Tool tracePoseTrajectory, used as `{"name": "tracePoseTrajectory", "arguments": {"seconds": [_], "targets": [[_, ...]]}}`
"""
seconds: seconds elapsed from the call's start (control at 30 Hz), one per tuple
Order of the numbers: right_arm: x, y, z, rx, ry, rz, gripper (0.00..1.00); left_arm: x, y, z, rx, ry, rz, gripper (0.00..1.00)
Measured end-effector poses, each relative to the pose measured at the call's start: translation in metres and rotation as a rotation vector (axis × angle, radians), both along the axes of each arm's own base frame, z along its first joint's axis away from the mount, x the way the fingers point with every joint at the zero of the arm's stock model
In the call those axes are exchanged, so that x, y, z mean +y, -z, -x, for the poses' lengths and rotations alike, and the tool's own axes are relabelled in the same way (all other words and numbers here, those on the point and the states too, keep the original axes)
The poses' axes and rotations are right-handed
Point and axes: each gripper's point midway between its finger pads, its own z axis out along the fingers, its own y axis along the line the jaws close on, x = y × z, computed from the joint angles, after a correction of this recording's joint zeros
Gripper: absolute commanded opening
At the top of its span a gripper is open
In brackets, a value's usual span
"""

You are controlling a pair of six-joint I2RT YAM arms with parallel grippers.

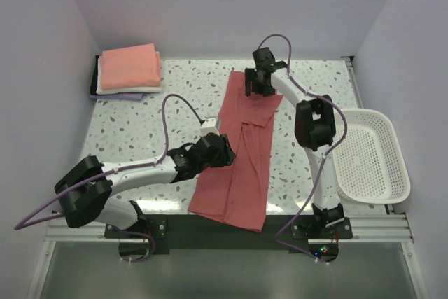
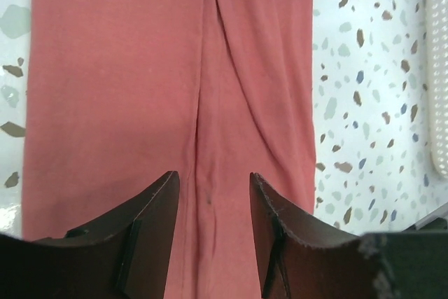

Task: Fold and stack the t-shirts
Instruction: Fold the tshirt

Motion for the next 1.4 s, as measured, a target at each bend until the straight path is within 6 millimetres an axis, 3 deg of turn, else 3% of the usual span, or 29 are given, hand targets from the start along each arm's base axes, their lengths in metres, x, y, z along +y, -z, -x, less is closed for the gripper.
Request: {"name": "tracePoseTrajectory", "arguments": {"seconds": [0.1, 0.27, 0.37, 0.53, 0.67, 0.93, 1.1, 1.2, 1.4], "targets": [[-0.003, -0.021, 0.022, -0.005, 0.009, -0.008, 0.66, 0.007, 0.003, 0.005, -0.002, 0.017, -0.027, 0.47], [0.002, -0.047, 0.074, -0.022, 0.005, -0.02, 0.67, 0.021, 0.016, 0.019, 0.014, 0.051, -0.064, 0.45], [0.014, -0.043, 0.1, -0.01, -0.022, -0.02, 0.67, 0.033, 0.027, 0.031, 0.037, 0.073, -0.08, 0.45], [0.024, -0.008, 0.118, 0.054, -0.042, -0.003, 0.67, 0.047, 0.038, 0.049, 0.065, 0.111, -0.089, 0.45], [0.021, 0.021, 0.111, 0.097, -0.03, 0.018, 0.67, 0.05, 0.037, 0.056, 0.07, 0.131, -0.074, 0.45], [0.046, 0.018, 0.055, 0.022, -0.04, -0.008, 0.67, 0.05, 0.03, 0.057, 0.069, 0.145, -0.039, 0.48], [0.064, 0.015, 0.007, -0.052, -0.052, -0.033, 0.69, 0.06, 0.029, 0.038, 0.088, 0.09, 0.009, 0.54], [0.071, 0.012, -0.014, -0.089, -0.061, -0.065, 0.77, 0.065, 0.028, 0.029, 0.092, 0.065, 0.032, 0.58], [0.078, 0.007, -0.024, -0.098, -0.09, -0.118, 0.84, 0.061, 0.035, 0.028, 0.11, 0.102, 0.034, 0.6]]}}
